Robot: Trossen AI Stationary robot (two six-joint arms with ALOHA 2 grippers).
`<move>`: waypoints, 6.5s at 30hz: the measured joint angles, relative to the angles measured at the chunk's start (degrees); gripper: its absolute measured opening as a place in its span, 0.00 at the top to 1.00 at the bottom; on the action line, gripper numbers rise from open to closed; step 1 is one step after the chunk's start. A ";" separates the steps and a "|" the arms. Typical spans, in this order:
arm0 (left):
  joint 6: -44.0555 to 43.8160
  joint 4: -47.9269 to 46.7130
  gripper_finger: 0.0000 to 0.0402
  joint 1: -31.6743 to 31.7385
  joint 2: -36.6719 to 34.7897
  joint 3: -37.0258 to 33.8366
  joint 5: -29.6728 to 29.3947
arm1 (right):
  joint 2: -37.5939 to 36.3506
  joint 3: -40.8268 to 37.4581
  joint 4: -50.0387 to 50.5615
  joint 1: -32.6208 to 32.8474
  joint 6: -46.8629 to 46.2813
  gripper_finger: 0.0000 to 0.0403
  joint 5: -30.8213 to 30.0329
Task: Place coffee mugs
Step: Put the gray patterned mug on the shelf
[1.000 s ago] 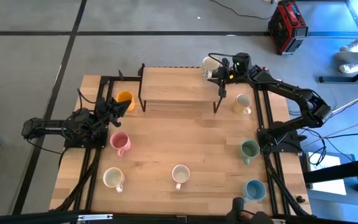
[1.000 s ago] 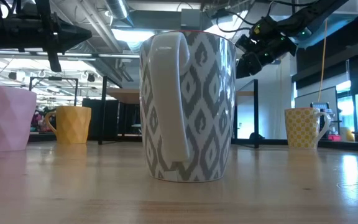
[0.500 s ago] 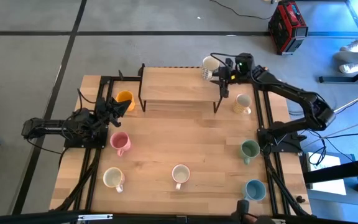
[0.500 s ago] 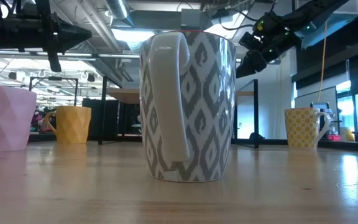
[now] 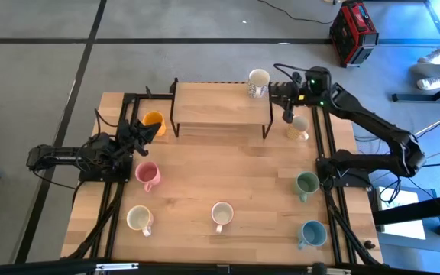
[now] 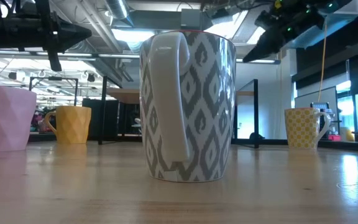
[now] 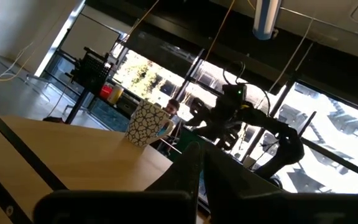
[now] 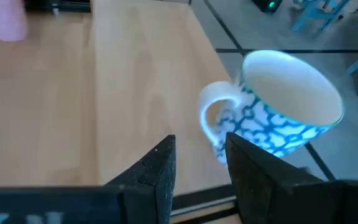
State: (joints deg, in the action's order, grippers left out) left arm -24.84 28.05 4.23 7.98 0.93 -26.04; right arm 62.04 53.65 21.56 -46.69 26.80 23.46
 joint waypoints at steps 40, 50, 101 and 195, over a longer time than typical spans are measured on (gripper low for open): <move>-3.59 -0.59 0.97 -0.62 0.01 0.00 19.78 | 8.21 0.00 -6.94 67.60 -54.23 0.67 -37.97; -2.08 -0.63 0.97 -0.61 0.01 0.00 18.23 | 15.41 0.00 -16.29 77.43 -59.68 0.67 -43.45; -2.03 -4.80 0.97 -0.62 -0.01 -0.02 17.18 | 60.42 27.34 -15.60 88.33 -75.96 0.67 -64.59; -3.08 -9.66 0.97 -0.62 -0.01 -0.02 19.60 | 55.15 27.22 -22.20 83.30 -58.30 1.00 -70.37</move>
State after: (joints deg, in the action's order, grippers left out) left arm -27.92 18.39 3.61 7.97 0.91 -6.44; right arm 117.19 80.87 -0.64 36.61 -31.51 -46.90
